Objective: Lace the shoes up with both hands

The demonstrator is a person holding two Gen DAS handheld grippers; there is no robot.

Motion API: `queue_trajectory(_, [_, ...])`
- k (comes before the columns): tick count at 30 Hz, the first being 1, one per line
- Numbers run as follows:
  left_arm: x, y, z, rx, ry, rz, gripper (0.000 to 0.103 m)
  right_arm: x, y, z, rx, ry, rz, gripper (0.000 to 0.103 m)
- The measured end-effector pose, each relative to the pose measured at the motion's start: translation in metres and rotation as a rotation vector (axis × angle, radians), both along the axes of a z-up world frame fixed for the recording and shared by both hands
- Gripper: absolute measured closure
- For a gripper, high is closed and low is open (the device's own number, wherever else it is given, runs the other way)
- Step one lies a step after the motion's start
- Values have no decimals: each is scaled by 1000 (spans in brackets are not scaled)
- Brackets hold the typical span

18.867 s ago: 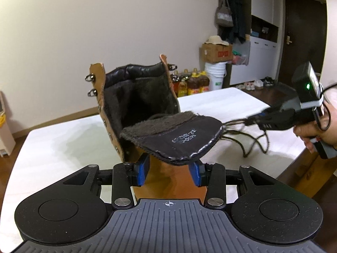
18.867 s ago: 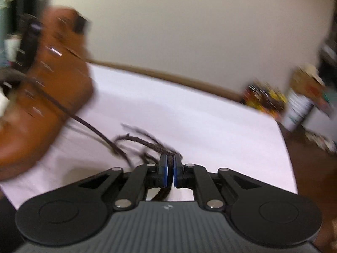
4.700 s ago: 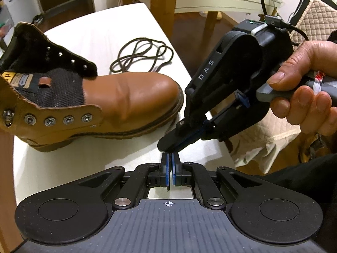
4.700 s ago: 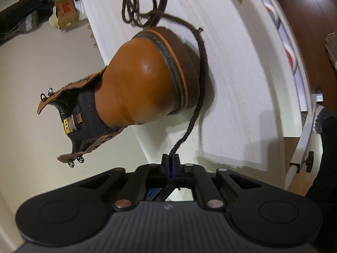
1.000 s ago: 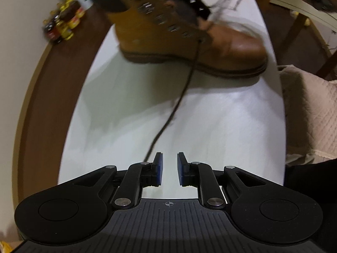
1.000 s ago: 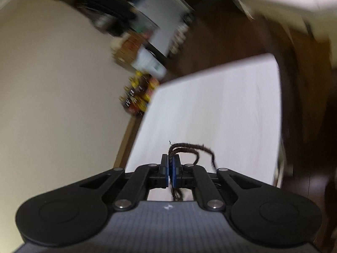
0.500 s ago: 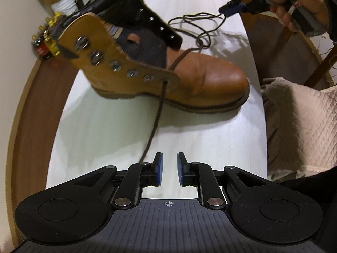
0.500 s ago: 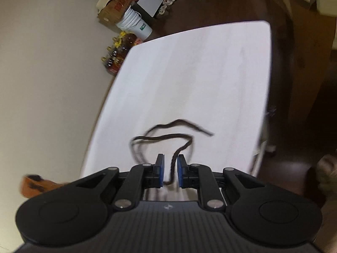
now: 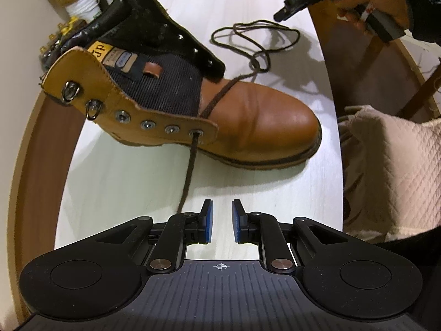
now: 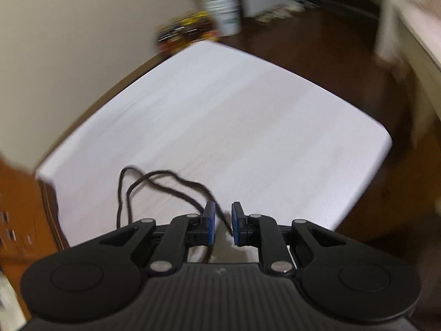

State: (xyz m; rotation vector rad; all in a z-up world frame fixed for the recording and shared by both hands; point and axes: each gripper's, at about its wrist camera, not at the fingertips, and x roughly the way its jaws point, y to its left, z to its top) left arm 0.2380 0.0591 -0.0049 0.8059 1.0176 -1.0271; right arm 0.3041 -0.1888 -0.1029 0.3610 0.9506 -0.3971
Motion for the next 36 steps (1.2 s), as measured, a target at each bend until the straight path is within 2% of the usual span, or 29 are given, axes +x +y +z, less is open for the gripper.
queue_trajectory(3, [-2,-3,0,0,2,17,87,9,1,-5,-31,16,66,87])
queue_trajectory(7, [-7,-6,1,-3,4,32,87,18,2,-10,-55,30,134,100])
queue_trajectory(9, [-9,-8,2,-8,1,31,87,22,2,-12,-64,32,161,101])
queue_trajectory(12, [-10,-13,5,-24,2,22,87,12,-2,1,-56,-32,121,101])
queue_trajectory(17, [-9,-27,15,-78,-6,-7,87,-12,-5,34,31,-146,56,101])
queue_trajectory(20, [-8,-33,23,-117,-8,-25,87,-26,-2,50,145,-197,67,101])
queue_trajectory(23, [-9,-47,32,-160,-39,-123,87,-34,10,56,282,-197,126,101])
queue_trajectory(29, [-11,-74,37,-203,-93,-321,81,-44,31,58,384,-142,216,101])
queue_trajectory(34, [-23,-99,42,-257,-175,-639,80,-47,43,60,445,-112,307,101])
queue_trajectory(36, [-31,-102,43,-269,-203,-747,80,-52,56,68,432,-98,363,101])
